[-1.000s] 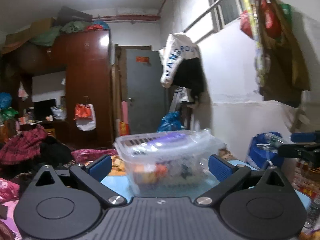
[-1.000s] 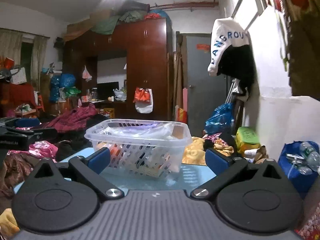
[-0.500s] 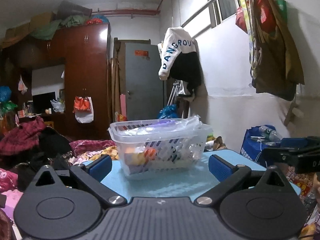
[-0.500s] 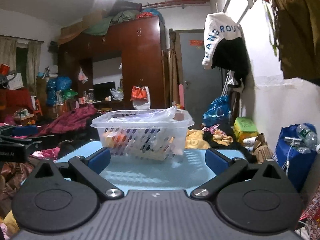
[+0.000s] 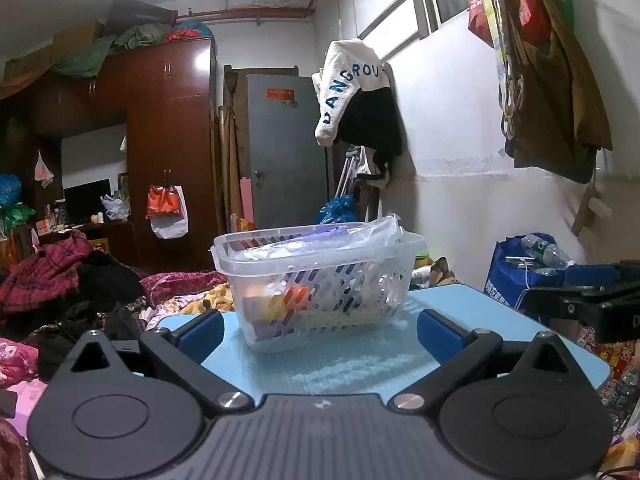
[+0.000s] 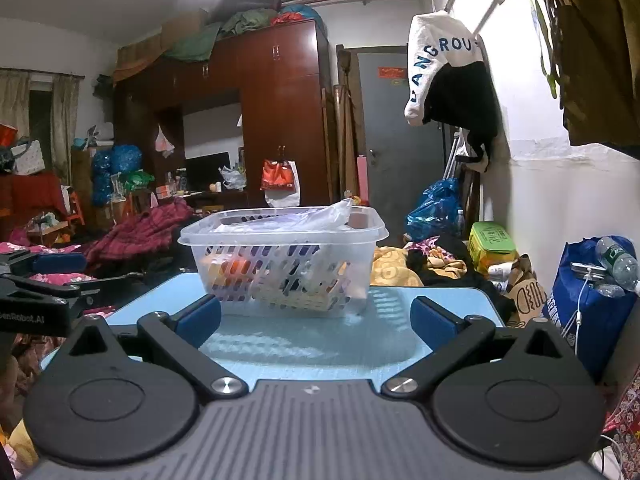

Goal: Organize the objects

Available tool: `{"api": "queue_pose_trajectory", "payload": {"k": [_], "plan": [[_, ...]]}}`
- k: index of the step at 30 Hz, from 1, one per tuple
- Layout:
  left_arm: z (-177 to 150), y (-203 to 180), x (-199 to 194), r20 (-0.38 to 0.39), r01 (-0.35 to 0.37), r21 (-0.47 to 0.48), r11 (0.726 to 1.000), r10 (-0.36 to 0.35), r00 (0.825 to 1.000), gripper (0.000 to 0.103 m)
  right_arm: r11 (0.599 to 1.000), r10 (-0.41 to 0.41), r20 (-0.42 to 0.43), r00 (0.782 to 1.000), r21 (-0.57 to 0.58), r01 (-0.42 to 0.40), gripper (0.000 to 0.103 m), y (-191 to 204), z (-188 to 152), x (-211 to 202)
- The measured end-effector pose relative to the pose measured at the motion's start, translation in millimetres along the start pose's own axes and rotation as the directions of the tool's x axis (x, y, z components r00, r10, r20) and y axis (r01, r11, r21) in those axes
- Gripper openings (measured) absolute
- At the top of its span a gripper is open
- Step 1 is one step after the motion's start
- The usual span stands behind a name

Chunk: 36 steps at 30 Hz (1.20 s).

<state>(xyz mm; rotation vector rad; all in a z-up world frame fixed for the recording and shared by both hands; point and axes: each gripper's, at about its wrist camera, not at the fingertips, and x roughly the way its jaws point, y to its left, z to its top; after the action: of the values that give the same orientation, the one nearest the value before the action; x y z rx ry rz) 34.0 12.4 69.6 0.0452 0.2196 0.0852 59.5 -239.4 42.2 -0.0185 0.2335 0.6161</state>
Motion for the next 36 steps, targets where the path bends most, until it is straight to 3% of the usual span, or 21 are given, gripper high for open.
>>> {"api": "queue_pose_trajectory", "payload": {"k": [36], "plan": [[-0.6,-1.5,8.6,-0.02,-0.002,-0.018,1.0,0.002,1.0,0.103,0.999,0.021,0.01,1.0,0.044,-0.022,0.103,-3.4,-1.3,-2.9]]}}
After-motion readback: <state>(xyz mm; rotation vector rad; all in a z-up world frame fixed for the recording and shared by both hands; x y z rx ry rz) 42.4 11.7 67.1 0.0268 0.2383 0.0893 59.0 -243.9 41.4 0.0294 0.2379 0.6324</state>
